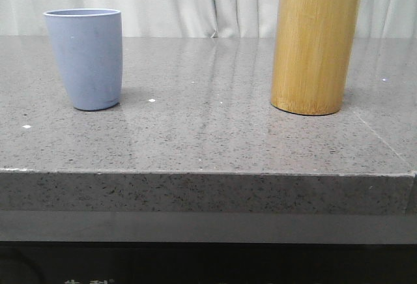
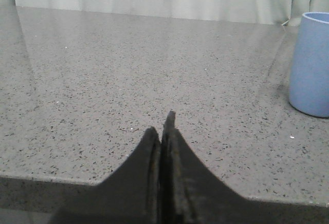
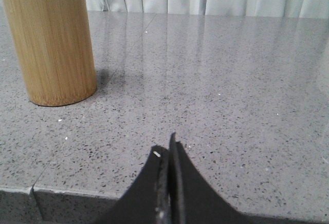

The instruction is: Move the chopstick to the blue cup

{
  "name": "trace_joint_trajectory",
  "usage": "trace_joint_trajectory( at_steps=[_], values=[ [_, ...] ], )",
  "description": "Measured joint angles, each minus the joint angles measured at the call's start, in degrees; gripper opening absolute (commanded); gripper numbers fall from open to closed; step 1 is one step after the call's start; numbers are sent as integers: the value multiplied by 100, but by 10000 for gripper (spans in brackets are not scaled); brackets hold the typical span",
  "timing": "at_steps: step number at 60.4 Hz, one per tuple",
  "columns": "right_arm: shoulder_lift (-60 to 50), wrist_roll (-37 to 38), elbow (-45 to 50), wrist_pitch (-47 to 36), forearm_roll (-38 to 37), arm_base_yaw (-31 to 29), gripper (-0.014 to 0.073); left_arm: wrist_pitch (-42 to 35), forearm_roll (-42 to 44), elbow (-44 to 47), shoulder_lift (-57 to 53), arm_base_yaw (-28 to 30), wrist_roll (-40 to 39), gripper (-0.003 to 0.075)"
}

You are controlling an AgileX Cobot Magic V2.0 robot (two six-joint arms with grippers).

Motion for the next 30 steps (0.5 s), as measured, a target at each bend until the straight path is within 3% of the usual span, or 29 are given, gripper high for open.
trace_joint_trajectory(
  at_steps=[7,19,30],
  values=[
    [0,0,0,-167,77,0,-122,-109,-14,0,0,0,0,-19],
    [0,0,-204,-241,474,0,-122,-1028,-269,-110,0,0,0,-19],
    [44,0,-1189,-29,500,0,-118,-713,-92,-1160,47,0,0,-19]
  ],
)
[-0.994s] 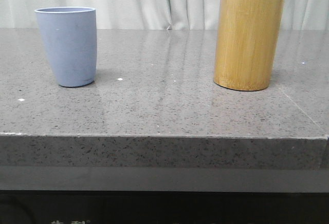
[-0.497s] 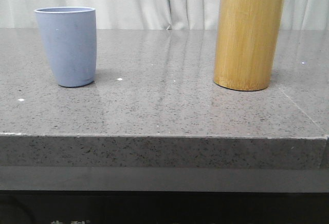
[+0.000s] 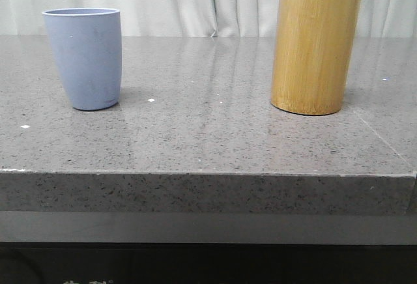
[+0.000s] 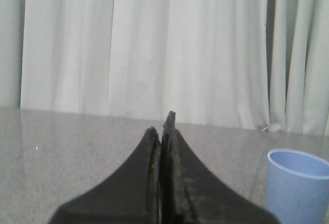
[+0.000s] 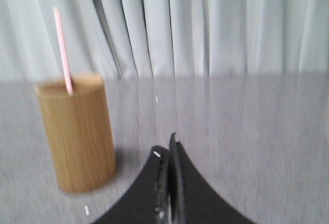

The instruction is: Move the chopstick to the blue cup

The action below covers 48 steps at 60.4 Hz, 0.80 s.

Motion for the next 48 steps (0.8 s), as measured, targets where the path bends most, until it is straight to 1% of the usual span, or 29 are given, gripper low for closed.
trace_joint_trajectory(
  at_steps=[9,18,27,33,36,39,42,44,45,47,48],
  values=[
    [915,0,-1181,420,0,0,-111,928,473,-1289,901,0,0,-19],
    [2095,0,-2230,964,-77,0,-111,1237,609,-1962,2118,0,0,-19],
    [2984,0,-2775,1391,-278,0,-111,1150,587,-2078,2799,0,0,-19],
    [3175,0,-2821,1446,-304,0,-108,1086,584,-2087,2920,0,0,-18],
    [3201,0,-2821,1483,-316,0,-85,1068,584,-2087,2934,0,0,-13],
    [3200,0,-2821,1483,-316,0,-34,1046,574,-2087,2934,0,0,20],
    [3200,0,-2821,1507,-326,0,50,1037,574,-2087,2934,0,0,83],
    [3200,0,-2825,1519,-318,0,101,1037,574,-2087,2938,0,0,144],
    [3200,0,-2825,1543,-318,0,156,1037,574,-2087,2938,0,0,199],
    [3200,0,-2834,1591,-318,0,229,1033,574,-2087,2938,0,0,294],
    [3200,0,-2834,1607,-318,0,258,1033,574,-2087,2938,0,0,328]
  ],
)
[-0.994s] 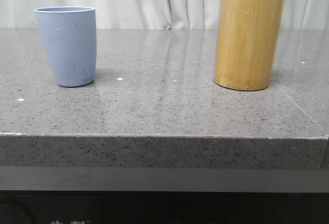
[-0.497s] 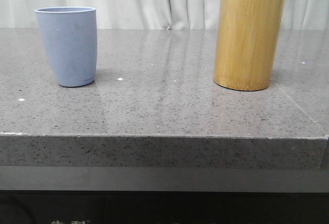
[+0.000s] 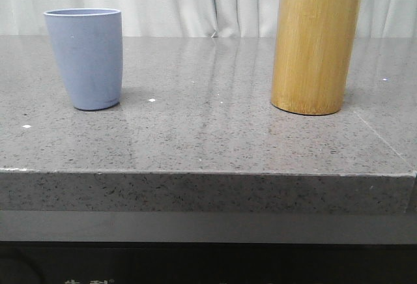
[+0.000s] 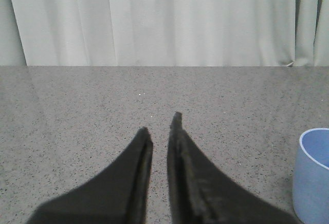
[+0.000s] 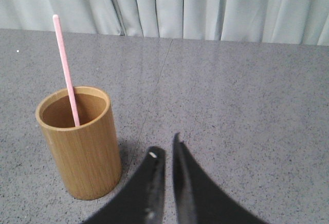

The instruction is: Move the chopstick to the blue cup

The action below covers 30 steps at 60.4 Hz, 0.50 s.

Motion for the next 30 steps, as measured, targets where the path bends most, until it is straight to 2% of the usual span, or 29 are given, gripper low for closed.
trace_joint_trajectory(
  at_steps=[4,6,11,14,30],
  values=[
    [0,0,0,59,0,0,411,0,0,0,0,0,0,507],
    [0,0,0,74,0,0,468,0,-3,0,0,0,0,571],
    [0,0,-2,87,0,0,567,-10,-3,0,0,0,0,658],
    [0,0,-2,94,0,0,594,-10,-3,0,0,0,0,663],
    [0,0,-2,108,0,0,591,-10,-3,0,0,0,0,661]
  ],
)
